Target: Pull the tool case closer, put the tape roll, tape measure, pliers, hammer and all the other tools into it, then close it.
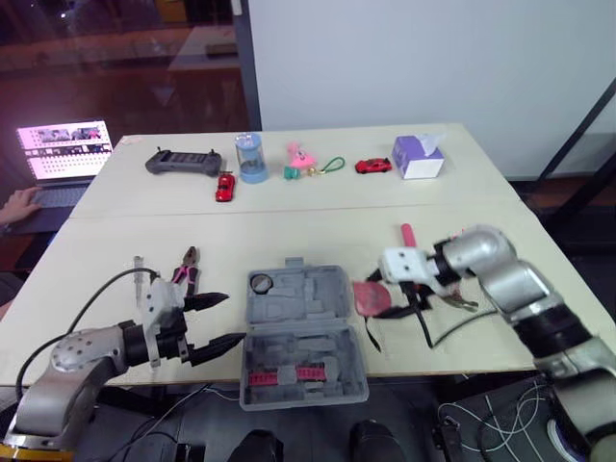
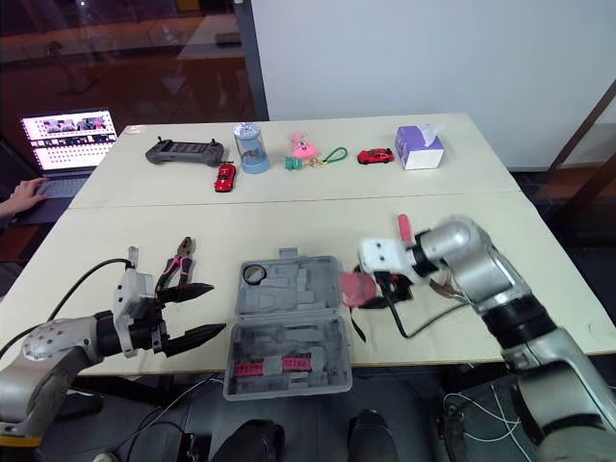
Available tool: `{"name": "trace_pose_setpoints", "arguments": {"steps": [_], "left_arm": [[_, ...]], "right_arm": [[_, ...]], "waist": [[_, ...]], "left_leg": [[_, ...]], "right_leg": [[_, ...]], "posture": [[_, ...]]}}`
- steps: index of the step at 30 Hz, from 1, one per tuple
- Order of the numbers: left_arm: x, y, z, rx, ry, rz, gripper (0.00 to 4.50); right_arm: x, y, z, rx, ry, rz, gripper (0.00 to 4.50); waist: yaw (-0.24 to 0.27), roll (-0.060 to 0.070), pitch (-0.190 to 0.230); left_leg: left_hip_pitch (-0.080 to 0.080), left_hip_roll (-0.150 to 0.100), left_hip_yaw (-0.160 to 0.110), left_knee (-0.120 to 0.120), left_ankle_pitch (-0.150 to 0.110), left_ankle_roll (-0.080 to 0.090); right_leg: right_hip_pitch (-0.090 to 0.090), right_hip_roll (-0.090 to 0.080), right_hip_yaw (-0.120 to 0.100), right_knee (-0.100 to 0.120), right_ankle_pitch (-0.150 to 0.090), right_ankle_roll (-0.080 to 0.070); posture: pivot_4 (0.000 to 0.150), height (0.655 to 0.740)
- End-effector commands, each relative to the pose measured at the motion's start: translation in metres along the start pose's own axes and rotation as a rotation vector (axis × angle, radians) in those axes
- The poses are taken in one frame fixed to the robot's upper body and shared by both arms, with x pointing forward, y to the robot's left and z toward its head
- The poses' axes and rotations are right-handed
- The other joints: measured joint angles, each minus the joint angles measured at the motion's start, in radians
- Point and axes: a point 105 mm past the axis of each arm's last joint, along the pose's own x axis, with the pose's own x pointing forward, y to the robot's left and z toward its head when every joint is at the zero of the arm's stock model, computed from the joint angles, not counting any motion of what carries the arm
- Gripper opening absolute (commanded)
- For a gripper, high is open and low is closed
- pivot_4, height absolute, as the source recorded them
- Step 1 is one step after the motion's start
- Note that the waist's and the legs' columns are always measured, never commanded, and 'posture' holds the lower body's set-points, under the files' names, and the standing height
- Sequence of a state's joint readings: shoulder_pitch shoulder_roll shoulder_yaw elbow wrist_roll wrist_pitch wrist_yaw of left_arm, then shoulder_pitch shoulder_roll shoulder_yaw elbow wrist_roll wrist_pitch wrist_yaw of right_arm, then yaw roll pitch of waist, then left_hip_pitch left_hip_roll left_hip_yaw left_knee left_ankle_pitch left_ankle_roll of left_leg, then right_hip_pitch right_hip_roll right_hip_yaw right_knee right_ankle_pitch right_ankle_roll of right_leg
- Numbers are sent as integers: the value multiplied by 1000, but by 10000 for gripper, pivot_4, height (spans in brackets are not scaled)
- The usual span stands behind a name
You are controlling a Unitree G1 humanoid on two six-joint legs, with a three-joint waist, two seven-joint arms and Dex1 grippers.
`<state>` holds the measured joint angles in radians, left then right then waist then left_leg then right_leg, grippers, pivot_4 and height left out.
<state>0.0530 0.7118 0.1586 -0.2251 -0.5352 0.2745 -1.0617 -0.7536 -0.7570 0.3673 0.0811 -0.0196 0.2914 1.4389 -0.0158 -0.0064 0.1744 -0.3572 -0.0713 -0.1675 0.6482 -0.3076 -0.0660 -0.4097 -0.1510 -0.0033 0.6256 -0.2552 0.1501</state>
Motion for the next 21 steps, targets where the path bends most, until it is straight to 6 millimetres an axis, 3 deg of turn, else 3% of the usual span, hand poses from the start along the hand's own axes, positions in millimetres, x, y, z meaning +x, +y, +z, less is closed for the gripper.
{"name": "trace_pose_setpoints", "arguments": {"steps": [1, 4, 10, 14, 21], "left_arm": [[-5, 11, 11, 56, -5, 29, 45000], [-6, 16, 12, 76, 2, 34, 45000], [-4, 18, 16, 92, -7, 29, 45000], [-5, 15, 15, 88, -10, 33, 45000], [-6, 11, 14, 79, -14, 45, 45000]], "right_arm": [[18, -13, 16, 2, 56, -21, 28481], [33, -32, 19, -7, 126, -70, 28481], [57, -49, 22, -49, 213, -74, 28481], [67, -53, 23, -69, 231, -65, 28481], [84, -54, 20, -109, 248, -43, 28481]], "waist": [[0, 0, 0], [-1, 0, 0], [-4, 0, 0], [-12, 0, 0], [-31, 0, 0]], "left_leg": [[0, 0, 0, 0, 0, 0], [-1, 0, 0, 0, 0, -1], [-7, 0, 0, 0, 2, -3], [-16, 0, -1, 1, 4, -7], [-16, 0, -1, 1, 4, -7]], "right_leg": [[0, 0, 0, 0, 0, 0], [-1, 0, 0, 0, 0, 0], [-8, 0, 0, 3, 0, 0], [-20, 0, 0, 6, 1, -2], [-20, 0, 0, 6, 1, -2]], "posture": [[1500, 7400], [1500, 7400], [1500, 7400], [1500, 7400], [1500, 7400]]}}
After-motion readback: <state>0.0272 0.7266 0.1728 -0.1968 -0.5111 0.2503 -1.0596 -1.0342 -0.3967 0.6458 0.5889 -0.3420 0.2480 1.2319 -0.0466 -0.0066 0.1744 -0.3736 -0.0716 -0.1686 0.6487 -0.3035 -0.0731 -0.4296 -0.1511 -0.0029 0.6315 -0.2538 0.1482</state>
